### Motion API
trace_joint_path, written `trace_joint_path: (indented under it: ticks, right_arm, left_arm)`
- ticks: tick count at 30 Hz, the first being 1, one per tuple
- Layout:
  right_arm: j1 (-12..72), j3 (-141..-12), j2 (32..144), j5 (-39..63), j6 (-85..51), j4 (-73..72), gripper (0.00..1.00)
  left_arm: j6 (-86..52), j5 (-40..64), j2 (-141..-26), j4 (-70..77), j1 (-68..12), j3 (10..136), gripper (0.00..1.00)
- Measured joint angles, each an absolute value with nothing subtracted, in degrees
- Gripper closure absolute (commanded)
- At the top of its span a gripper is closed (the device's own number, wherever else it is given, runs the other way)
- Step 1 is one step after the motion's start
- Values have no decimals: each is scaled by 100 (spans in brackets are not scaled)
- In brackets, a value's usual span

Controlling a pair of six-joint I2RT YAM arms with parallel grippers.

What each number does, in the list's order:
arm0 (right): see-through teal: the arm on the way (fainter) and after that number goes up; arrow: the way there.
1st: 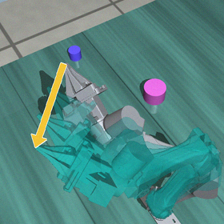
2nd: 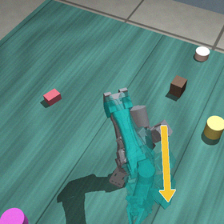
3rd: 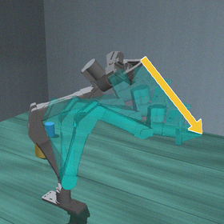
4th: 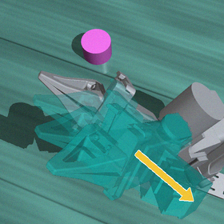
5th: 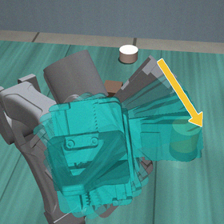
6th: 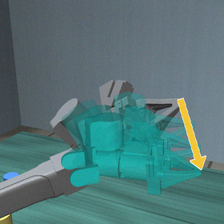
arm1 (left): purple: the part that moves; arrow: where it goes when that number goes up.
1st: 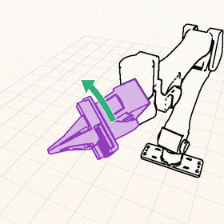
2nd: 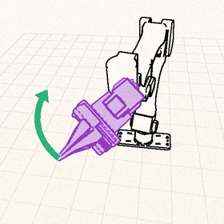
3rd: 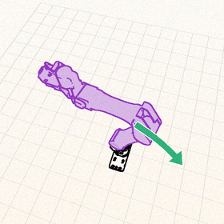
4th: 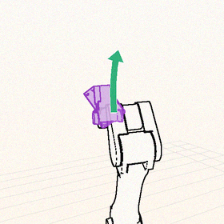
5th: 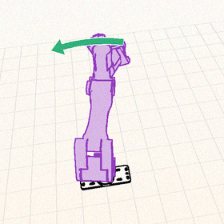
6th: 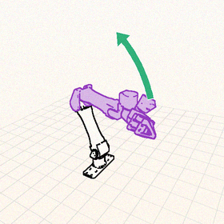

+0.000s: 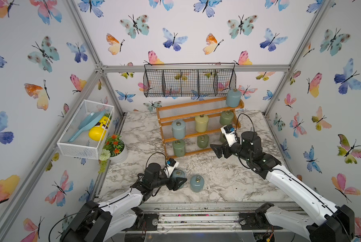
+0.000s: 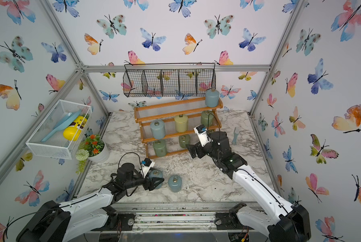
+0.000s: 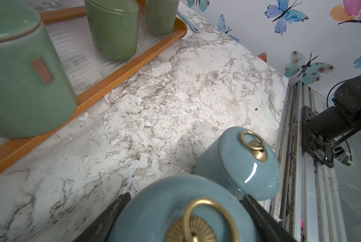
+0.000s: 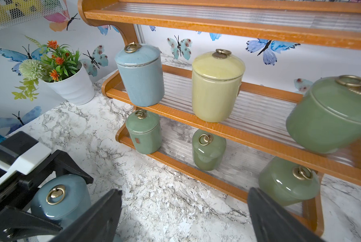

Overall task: Remove the tea canisters from the shelf
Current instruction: Place the tea canister at the center of the board.

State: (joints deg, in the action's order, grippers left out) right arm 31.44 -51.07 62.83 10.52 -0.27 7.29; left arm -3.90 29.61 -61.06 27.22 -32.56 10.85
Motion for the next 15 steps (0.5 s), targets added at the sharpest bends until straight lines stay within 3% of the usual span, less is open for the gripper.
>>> trace_joint_path:
  ticks: [15]
  right_arm:
    - [3103, -5107, 6283, 1050, 12, 729, 1]
  left_arm:
    - [-366, 2528, -6685, 3898, -3507, 729, 14]
